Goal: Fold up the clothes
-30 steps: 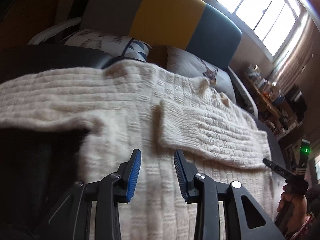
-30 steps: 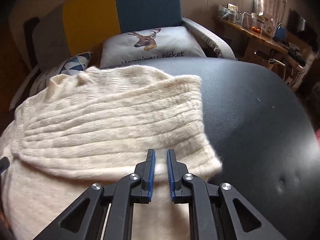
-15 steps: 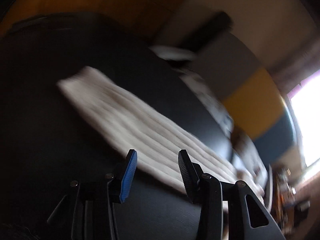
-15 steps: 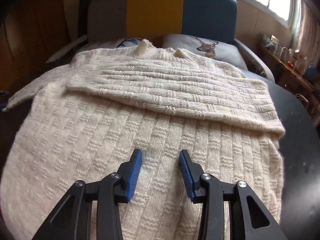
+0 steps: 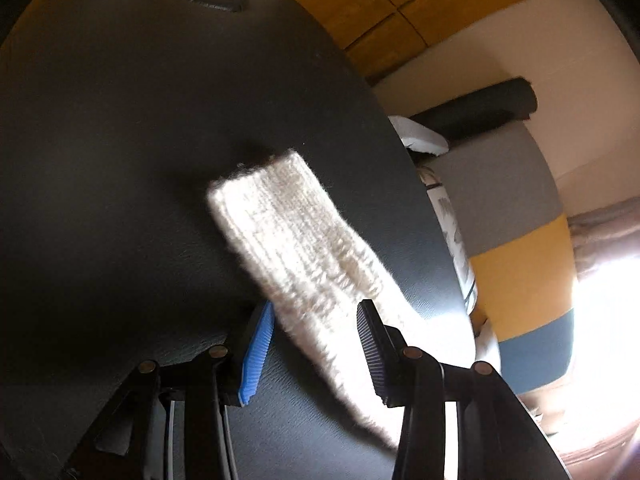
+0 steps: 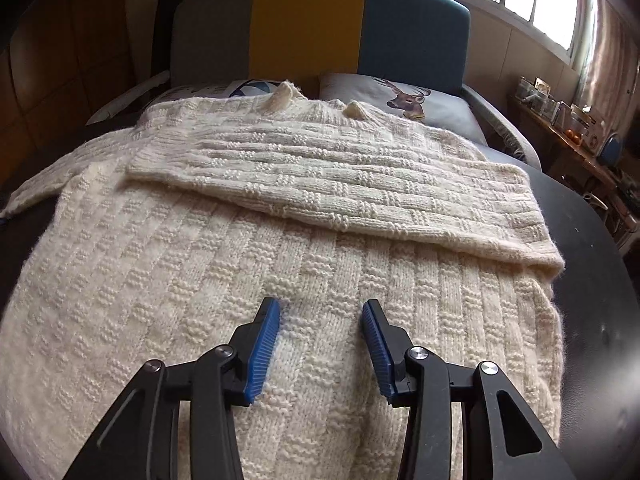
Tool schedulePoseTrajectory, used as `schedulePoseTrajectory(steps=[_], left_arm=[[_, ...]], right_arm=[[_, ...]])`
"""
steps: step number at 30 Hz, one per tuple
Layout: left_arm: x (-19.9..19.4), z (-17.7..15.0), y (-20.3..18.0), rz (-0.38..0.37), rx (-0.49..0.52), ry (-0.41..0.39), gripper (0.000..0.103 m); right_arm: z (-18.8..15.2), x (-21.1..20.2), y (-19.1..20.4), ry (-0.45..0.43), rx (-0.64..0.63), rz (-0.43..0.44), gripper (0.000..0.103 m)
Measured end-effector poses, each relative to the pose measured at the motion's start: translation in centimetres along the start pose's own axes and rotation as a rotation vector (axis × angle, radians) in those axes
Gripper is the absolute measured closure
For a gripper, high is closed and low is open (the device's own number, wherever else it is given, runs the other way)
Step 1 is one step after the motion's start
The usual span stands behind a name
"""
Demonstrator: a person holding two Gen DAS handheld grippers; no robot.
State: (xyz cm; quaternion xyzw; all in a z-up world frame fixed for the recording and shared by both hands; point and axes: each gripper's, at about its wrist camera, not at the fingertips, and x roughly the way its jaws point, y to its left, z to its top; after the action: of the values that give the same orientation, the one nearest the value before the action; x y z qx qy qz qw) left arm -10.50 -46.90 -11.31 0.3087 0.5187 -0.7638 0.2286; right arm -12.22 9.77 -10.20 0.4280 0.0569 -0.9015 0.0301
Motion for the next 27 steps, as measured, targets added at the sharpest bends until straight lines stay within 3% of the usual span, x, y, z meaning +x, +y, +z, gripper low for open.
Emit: schedulePoseTrajectory(steps=[2, 4, 6, 11, 14, 18, 23, 27], left_arm=[[0.3, 0.0, -0.1, -0.015, -0.022, -0.013, 0.06], [0.5, 0.3, 0.1, -0.003, -0.031, -0.023, 0.067], [0.8, 0.3, -0.3, 0.072, 0.002, -0.033, 0.097], [0.1, 0.2, -1.8, 0.094, 0.078, -0.055, 0.099], [-1.8, -0.1, -3.6, 0.028, 0.087, -0.11, 0.1], [-4.9, -1.6, -9.6, -0.099, 0.222, -0.164, 0.1], [-5.6, -8.4, -17.8, -0.241, 0.399, -0.08, 0.1], [-5.8, -14.4, -24.4, -0.351, 0.537, 0.003, 0.1]], right_arm=[[0.0, 0.0, 0.0, 0.0, 0.0, -0.001, 0.058], [0.0, 0.0, 0.0, 0.0, 0.001, -0.001, 0.058], [-0.1, 0.0, 0.0, 0.0, 0.003, 0.001, 0.058], [-0.1, 0.0, 0.0, -0.001, 0.007, 0.005, 0.058], [-0.1, 0.0, -0.1, -0.001, 0.01, 0.008, 0.058], [-0.1, 0.0, -0.2, -0.002, 0.019, 0.018, 0.058], [-0.1, 0.0, -0.7, 0.0, 0.043, 0.047, 0.057], [0.2, -0.1, -2.0, 0.017, 0.094, 0.121, 0.056]])
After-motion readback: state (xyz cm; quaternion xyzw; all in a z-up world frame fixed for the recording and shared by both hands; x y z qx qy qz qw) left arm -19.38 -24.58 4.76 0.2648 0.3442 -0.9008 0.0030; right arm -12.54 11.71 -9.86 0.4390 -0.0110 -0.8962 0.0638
